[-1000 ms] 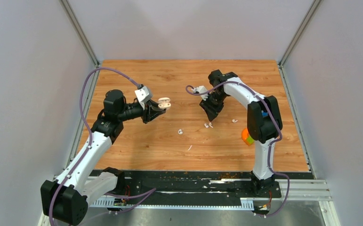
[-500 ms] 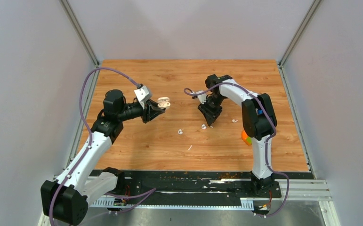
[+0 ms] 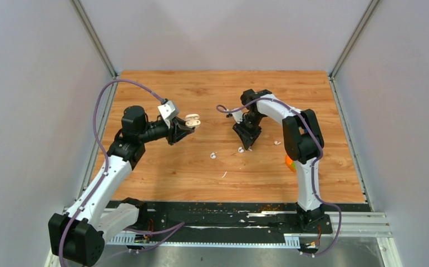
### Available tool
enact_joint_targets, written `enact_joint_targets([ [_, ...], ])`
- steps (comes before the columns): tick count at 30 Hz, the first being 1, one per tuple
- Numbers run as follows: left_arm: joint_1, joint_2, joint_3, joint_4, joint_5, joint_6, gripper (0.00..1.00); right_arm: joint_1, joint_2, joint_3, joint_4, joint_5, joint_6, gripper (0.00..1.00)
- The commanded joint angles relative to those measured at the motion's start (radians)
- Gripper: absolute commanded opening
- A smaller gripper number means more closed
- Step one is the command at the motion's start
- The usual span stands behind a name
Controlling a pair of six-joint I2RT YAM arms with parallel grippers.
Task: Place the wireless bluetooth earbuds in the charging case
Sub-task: Adjust the earbud at the center of the board.
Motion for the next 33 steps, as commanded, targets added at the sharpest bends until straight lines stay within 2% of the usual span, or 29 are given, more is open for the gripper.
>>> enact_joint_targets([
  [1,0.008,-0.022,0.017,0.035,0.007,-0.007,0.00,0.008,-0.051,0.002,0.006,0.002,0.026,0.39],
  [6,0.009,-0.020,0.016,0.044,0.007,-0.009,0.00,-0.014,-0.105,0.008,-0.004,-0.020,-0.024,0.40],
  [10,0.009,-0.016,0.012,0.054,0.011,-0.015,0.00,-0.047,-0.146,-0.008,0.013,-0.066,-0.123,0.40],
  [14,0.009,-0.007,0.013,0.065,0.011,-0.025,0.00,-0.090,-0.237,-0.155,0.162,-0.113,-0.259,0.40],
  [19,0.009,-0.005,0.025,0.065,0.009,-0.022,0.00,-0.098,-0.306,-0.281,0.324,-0.094,-0.389,0.39],
  [33,0.023,-0.024,0.021,0.054,0.005,-0.013,0.00,-0.096,-0.237,-0.272,0.337,-0.072,-0.465,0.39],
])
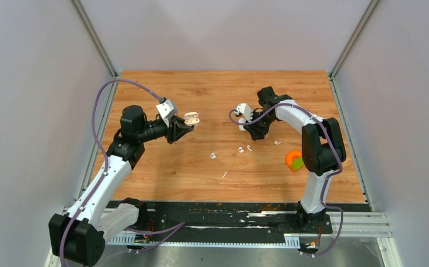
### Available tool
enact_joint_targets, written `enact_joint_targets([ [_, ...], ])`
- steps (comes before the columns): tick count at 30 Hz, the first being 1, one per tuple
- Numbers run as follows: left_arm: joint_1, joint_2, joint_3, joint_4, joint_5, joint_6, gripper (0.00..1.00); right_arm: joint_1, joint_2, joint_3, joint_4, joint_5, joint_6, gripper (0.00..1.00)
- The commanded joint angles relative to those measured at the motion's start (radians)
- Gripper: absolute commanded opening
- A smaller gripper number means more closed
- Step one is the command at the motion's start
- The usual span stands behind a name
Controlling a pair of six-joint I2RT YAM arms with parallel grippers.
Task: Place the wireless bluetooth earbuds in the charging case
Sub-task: Adjust the earbud at the center of the board.
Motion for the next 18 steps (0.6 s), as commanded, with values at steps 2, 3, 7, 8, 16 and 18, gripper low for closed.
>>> enact_joint_targets([
  [2,0.015,-0.026,0.019,0.029,0.005,-0.002,0.00,0.007,0.023,-0.002,0.017,-0.007,-0.065,0.39],
  [3,0.016,-0.026,0.019,0.029,0.005,-0.002,0.00,0.010,0.024,-0.009,0.013,-0.007,-0.071,0.39],
  [7,0.017,-0.025,0.016,0.037,0.005,-0.002,0.00,0.022,0.020,-0.038,0.006,-0.010,-0.082,0.40],
  [8,0.019,-0.025,0.015,0.038,0.004,-0.003,0.00,0.027,0.021,-0.046,0.006,-0.011,-0.081,0.40],
  [16,0.022,-0.034,0.002,0.040,0.005,-0.009,0.00,0.089,0.022,-0.079,0.017,-0.015,-0.057,0.40],
  [18,0.022,-0.034,-0.001,0.043,0.005,-0.012,0.00,0.098,0.023,-0.072,0.015,-0.016,-0.049,0.40],
])
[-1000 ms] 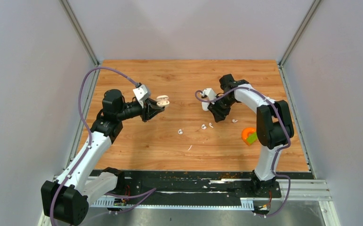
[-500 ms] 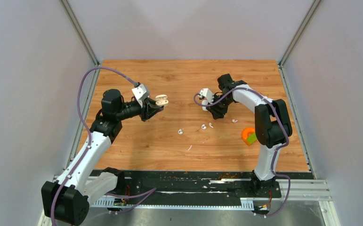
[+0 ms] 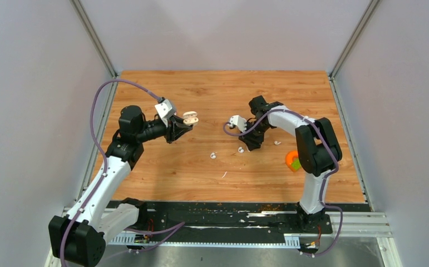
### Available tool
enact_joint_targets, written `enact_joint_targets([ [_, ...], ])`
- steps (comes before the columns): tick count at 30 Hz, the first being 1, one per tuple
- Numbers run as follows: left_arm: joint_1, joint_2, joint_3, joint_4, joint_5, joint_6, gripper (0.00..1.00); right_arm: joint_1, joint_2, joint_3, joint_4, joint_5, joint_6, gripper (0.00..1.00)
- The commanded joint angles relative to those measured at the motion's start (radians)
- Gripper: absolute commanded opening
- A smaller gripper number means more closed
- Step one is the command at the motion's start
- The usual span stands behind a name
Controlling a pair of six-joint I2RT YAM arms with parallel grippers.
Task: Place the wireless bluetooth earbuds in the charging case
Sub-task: Adjust the earbud at the center of the board.
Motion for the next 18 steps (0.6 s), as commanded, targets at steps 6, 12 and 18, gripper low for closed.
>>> enact_joint_targets([
  [6,0.008,-0.018,-0.002,0.043,0.005,-0.018,0.00,0.028,0.018,0.025,0.006,-0.014,0.011,0.40],
  [12,0.008,-0.019,-0.002,0.044,0.005,-0.018,0.00,0.015,0.007,0.077,-0.046,-0.046,0.084,0.40],
  [18,0.008,-0.011,-0.007,0.064,0.008,-0.031,0.00,0.002,0.039,0.196,-0.159,-0.090,0.231,0.39],
])
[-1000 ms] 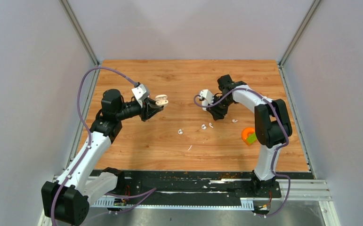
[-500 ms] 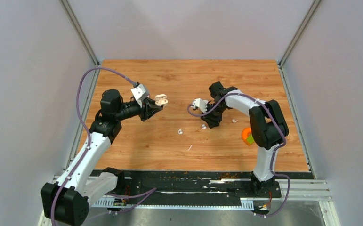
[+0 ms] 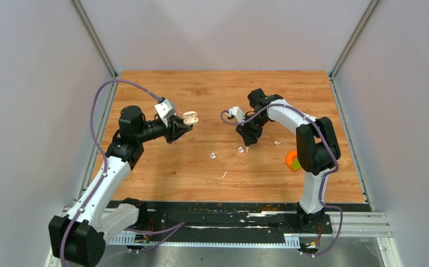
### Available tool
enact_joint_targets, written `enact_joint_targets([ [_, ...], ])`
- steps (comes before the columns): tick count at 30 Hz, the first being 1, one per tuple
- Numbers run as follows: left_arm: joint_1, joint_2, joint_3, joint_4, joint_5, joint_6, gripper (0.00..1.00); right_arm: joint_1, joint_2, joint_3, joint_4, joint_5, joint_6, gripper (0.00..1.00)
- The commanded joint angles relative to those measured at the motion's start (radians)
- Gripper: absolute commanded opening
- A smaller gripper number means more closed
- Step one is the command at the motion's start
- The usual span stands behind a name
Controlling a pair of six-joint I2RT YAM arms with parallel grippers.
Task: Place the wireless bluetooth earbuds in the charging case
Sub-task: Adjust the earbud at the center of the board.
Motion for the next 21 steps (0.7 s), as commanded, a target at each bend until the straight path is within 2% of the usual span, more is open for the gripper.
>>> enact_joint_targets([
  [1,0.008,-0.008,-0.005,0.069,0.008,-0.032,0.00,-0.010,0.035,0.119,-0.098,-0.055,0.118,0.39],
  [7,0.008,-0.005,-0.009,0.094,0.010,-0.053,0.00,-0.009,0.070,0.131,-0.105,-0.006,0.121,0.35],
  [13,0.008,0.005,-0.006,0.097,0.010,-0.058,0.00,-0.008,0.114,0.184,-0.119,0.053,0.214,0.36],
  [21,0.008,0.016,0.007,0.089,0.009,-0.061,0.00,0.004,0.087,0.124,-0.060,0.084,0.387,0.37],
])
